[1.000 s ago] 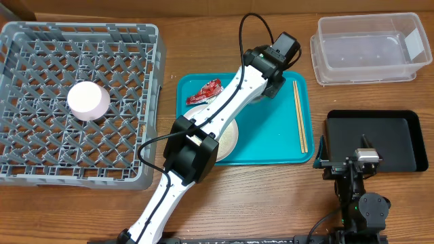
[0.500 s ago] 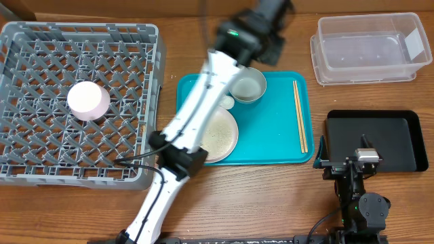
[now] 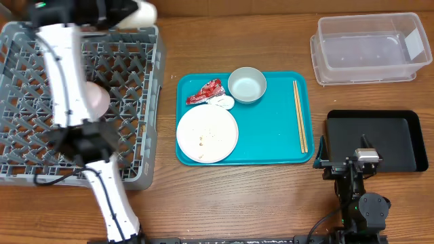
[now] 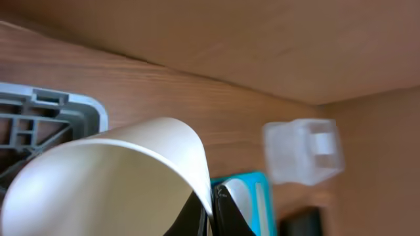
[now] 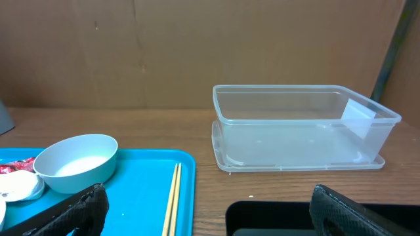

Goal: Sort waste into correct bins and load items into the dishwasher
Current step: 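Grasp the white cup with the left gripper and lift it, then place the white cup upside down in the rack's back row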

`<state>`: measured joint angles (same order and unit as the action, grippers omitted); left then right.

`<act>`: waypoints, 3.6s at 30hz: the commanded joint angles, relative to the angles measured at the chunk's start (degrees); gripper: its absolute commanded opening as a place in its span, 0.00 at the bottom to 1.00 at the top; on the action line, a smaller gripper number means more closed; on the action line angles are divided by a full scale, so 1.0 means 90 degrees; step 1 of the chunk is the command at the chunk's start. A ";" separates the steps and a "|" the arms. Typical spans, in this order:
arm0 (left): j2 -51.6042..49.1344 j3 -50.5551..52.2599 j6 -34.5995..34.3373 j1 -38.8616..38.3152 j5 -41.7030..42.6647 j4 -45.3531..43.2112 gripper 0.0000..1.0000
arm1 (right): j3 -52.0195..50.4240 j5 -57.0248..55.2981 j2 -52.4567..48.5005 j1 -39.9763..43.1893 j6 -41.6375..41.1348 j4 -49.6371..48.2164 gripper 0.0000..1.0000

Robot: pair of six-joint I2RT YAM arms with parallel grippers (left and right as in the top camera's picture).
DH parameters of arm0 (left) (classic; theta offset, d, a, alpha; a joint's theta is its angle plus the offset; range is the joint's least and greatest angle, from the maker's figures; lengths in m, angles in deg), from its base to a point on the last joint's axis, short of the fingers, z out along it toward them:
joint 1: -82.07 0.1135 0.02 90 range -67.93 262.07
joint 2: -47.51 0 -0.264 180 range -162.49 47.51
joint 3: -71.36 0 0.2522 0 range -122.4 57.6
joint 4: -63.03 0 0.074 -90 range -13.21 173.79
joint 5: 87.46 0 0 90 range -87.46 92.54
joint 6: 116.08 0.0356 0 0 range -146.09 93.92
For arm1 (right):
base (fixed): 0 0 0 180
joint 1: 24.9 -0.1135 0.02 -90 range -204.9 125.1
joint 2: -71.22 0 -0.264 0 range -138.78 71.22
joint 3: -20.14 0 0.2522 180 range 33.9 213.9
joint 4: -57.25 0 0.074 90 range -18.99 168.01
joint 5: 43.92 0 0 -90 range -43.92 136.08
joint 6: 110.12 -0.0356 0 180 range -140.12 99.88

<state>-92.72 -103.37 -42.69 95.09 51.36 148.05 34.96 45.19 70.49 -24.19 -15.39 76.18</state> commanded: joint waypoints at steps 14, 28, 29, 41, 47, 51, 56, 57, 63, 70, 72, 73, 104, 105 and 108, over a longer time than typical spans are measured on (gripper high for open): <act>0.0092 0.3548 -0.0075 0.1962 0.4218 -0.2072 0.04 | -0.0066 -0.0053 0.0063 0.0024 0.0024 -0.0041 1.00; 0.0092 0.4376 -0.0420 0.2123 0.4362 -0.3521 0.06 | -0.0066 -0.0053 0.0063 0.0024 0.0027 -0.0041 1.00; 0.0092 0.4376 -0.0420 0.2106 0.4403 -0.3563 0.05 | -0.0066 -0.0053 0.0063 0.0024 0.0024 -0.0041 1.00; 0.0092 0.4422 -0.0369 0.1552 0.4063 -0.3859 0.04 | -0.0066 -0.0056 0.0063 0.0024 0.0024 -0.0044 1.00; 0.0092 0.4427 -0.0374 0.1554 0.3670 -0.3793 0.04 | -0.0066 -0.0053 0.0063 0.0024 0.0024 -0.0041 1.00; 0.0092 0.4427 -0.0372 0.1540 0.3572 -0.3784 0.04 | -0.0066 -0.0056 0.0063 0.0024 0.0024 -0.0044 1.00; 0.0092 0.4430 -0.0226 0.1647 0.3497 -0.3609 0.04 | -0.0066 -0.0056 0.0063 0.0024 0.0024 -0.0041 0.99; 0.0092 0.4430 -0.0202 0.1647 0.3500 -0.3609 0.04 | -0.0066 -0.0053 0.0063 0.0024 0.0024 -0.0044 1.00; 0.0092 0.4461 -0.0158 0.1647 0.3339 -0.3577 0.04 | -0.0066 -0.0053 0.0063 0.0024 0.0024 -0.0041 1.00; 0.0092 0.4940 -0.0136 0.1634 0.2956 -0.3772 0.04 | -0.0066 -0.0053 0.0063 0.0024 0.0024 -0.0041 1.00; 0.0092 0.5115 -0.0136 0.1649 0.2973 -0.4000 0.04 | -0.0066 -0.0056 0.0063 0.0024 0.0024 -0.0044 1.00; 0.0092 0.5197 -0.0141 0.1666 0.3028 -0.4163 0.04 | -0.0066 -0.0053 0.0063 0.0024 0.0024 -0.0041 1.00; 0.0165 0.4964 -0.1115 0.2788 0.3667 -0.4592 0.29 | -0.0066 -0.0053 0.0063 0.0024 0.0024 -0.0044 1.00; 0.0223 0.4913 -0.1117 0.2817 0.3704 -0.4592 0.29 | -0.0066 -0.0056 0.0063 0.0024 0.0024 -0.0041 1.00; 0.0580 0.4816 -0.1112 0.2878 0.3623 -0.4585 0.28 | -0.0066 -0.0056 0.0063 0.0024 0.0024 -0.0041 1.00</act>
<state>-92.02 -57.64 -51.67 120.48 81.87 106.81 34.94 45.19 70.49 -24.17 -15.39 76.16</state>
